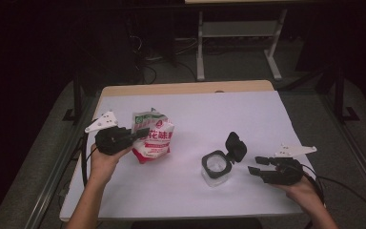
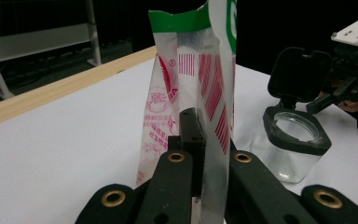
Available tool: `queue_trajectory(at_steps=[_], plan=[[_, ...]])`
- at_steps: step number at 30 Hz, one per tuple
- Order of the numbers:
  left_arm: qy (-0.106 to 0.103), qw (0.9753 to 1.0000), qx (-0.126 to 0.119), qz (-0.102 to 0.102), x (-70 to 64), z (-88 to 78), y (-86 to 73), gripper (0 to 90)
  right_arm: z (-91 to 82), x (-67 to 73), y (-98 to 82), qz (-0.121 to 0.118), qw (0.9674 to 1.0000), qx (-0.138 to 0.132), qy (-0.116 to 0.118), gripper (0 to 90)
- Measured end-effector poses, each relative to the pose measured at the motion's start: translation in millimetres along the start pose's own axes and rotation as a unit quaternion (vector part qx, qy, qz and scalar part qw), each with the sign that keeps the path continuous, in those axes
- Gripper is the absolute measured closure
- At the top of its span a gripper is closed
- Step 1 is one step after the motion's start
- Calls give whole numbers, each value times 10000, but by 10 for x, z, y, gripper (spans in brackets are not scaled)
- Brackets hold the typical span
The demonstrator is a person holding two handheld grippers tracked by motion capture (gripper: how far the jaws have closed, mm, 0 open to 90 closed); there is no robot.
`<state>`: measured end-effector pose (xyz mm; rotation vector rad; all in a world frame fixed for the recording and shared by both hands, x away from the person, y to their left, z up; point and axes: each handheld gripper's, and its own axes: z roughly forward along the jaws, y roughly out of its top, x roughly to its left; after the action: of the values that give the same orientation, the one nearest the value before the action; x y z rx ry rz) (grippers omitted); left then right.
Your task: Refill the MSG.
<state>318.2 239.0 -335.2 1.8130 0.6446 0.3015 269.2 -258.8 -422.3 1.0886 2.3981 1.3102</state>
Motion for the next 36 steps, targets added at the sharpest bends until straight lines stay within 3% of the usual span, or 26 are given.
queue_trajectory(at_steps=[3, 4, 8, 12, 19, 26, 33, 36], plan=[[-113, 9999, -83, -17, -34, -9, 28, 900, -20, 51, -13, -106, 9999, 46, -17, 854], [-153, 9998, -102, -26, -45, -14, 38, 900, -24, 64, -14, -110, 9999, 64, 3, 897], [-211, 9997, -126, -15, -77, -37, 68, 900, -27, 149, -26, -159, 9992, 171, 312, 899], [-261, 9994, -220, -115, -91, -61, 83, 900, 3, 257, -32, -367, 9976, 228, 549, 899], [-282, 9993, -252, -79, -119, -88, 88, 900, 92, 439, 20, -642, 9926, 346, 970, 899], [-363, 9988, -314, -82, -137, -110, 104, 900, 206, 597, 126, -807, 9864, 293, 1401, 899], [-445, 9983, -361, -49, -179, -102, 130, 900, 275, 686, 247, -896, 9828, 130, 1610, 900], [-479, 9981, -392, -48, -190, -110, 139, 900, 280, 717, 302, -897, 9829, 24, 1610, 900]])
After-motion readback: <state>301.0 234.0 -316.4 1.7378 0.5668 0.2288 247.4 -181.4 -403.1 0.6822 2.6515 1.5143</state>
